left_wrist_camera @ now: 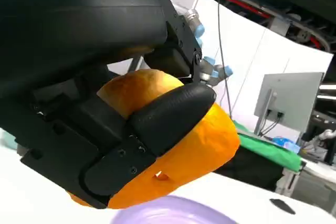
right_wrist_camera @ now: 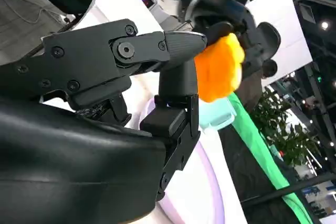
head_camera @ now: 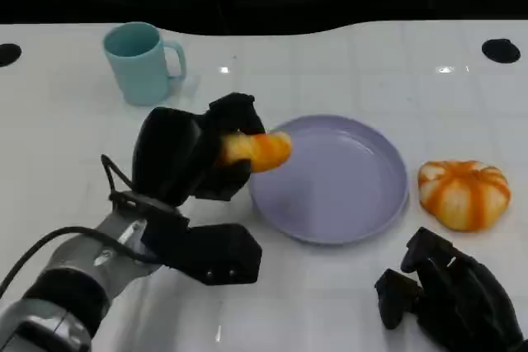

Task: Grasp the bread from the table and place it into the plate.

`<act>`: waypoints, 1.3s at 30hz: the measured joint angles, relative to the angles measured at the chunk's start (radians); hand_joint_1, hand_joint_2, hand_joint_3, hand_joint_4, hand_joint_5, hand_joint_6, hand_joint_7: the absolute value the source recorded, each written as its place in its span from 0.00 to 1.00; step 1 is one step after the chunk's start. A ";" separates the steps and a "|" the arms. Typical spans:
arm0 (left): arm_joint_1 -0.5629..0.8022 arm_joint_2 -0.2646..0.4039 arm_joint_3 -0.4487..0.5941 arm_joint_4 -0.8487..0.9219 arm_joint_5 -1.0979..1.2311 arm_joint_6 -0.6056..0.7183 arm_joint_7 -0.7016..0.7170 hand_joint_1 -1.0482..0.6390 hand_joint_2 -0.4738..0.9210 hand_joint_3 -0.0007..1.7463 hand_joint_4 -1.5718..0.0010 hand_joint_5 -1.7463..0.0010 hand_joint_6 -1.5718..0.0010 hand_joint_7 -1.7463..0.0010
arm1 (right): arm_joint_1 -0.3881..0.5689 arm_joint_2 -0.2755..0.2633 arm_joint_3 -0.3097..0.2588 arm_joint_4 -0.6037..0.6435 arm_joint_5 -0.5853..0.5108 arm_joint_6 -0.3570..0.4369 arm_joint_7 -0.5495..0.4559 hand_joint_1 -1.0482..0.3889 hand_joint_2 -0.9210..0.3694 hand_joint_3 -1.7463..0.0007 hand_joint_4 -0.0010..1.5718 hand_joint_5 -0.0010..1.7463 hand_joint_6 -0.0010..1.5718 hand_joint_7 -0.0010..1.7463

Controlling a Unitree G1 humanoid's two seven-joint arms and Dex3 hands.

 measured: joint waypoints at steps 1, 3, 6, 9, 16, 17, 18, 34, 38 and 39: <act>-0.016 -0.017 -0.002 0.013 0.001 0.002 -0.001 0.09 0.92 0.79 0.05 0.00 0.18 0.00 | -0.001 0.000 0.000 0.002 0.000 0.000 0.000 0.33 0.00 0.86 0.49 0.99 0.43 0.85; -0.043 -0.051 -0.008 0.040 0.005 0.012 0.001 0.09 0.95 0.76 0.05 0.00 0.20 0.00 | -0.003 0.000 0.001 0.009 -0.004 -0.004 0.000 0.33 0.00 0.86 0.49 0.99 0.43 0.85; -0.076 -0.092 -0.024 0.073 0.018 0.026 0.007 0.10 0.95 0.75 0.05 0.00 0.20 0.00 | -0.004 0.000 0.000 0.013 -0.009 -0.007 0.000 0.33 0.00 0.87 0.49 0.99 0.43 0.84; -0.094 -0.103 -0.029 0.087 0.026 0.027 0.009 0.10 0.96 0.74 0.05 0.00 0.20 0.00 | -0.006 -0.001 -0.001 0.013 -0.010 -0.008 0.000 0.33 0.00 0.87 0.49 0.99 0.43 0.84; -0.167 -0.190 -0.048 0.225 0.027 0.105 -0.031 0.07 0.95 0.68 0.12 0.00 0.34 0.00 | -0.010 -0.003 -0.003 0.024 -0.009 -0.011 0.015 0.33 0.00 0.86 0.49 0.99 0.43 0.83; -0.179 -0.201 -0.048 0.238 0.024 0.109 -0.057 0.07 0.94 0.67 0.18 0.00 0.42 0.00 | -0.011 -0.003 -0.004 0.025 -0.009 -0.011 0.018 0.33 0.00 0.87 0.49 0.99 0.43 0.83; -0.188 -0.214 -0.048 0.244 0.023 0.110 -0.084 0.06 0.94 0.67 0.23 0.00 0.47 0.00 | -0.011 -0.003 -0.004 0.026 -0.009 -0.011 0.019 0.33 0.00 0.87 0.49 0.99 0.43 0.83; -0.250 -0.200 -0.127 0.250 0.035 0.283 -0.565 0.00 1.00 0.41 1.00 0.45 0.99 0.95 | -0.012 -0.004 -0.004 0.025 -0.008 -0.009 0.016 0.33 0.00 0.87 0.50 0.99 0.44 0.83; -0.253 -0.186 -0.137 0.216 0.034 0.323 -0.661 0.00 1.00 0.43 1.00 0.30 1.00 0.79 | -0.012 -0.004 -0.004 0.023 -0.010 -0.013 0.011 0.33 0.00 0.87 0.49 0.99 0.44 0.84; -0.253 -0.181 -0.136 0.205 0.028 0.322 -0.679 0.00 1.00 0.42 1.00 0.28 1.00 0.73 | -0.012 -0.004 -0.004 0.023 -0.010 -0.013 0.010 0.33 0.00 0.87 0.49 0.99 0.44 0.84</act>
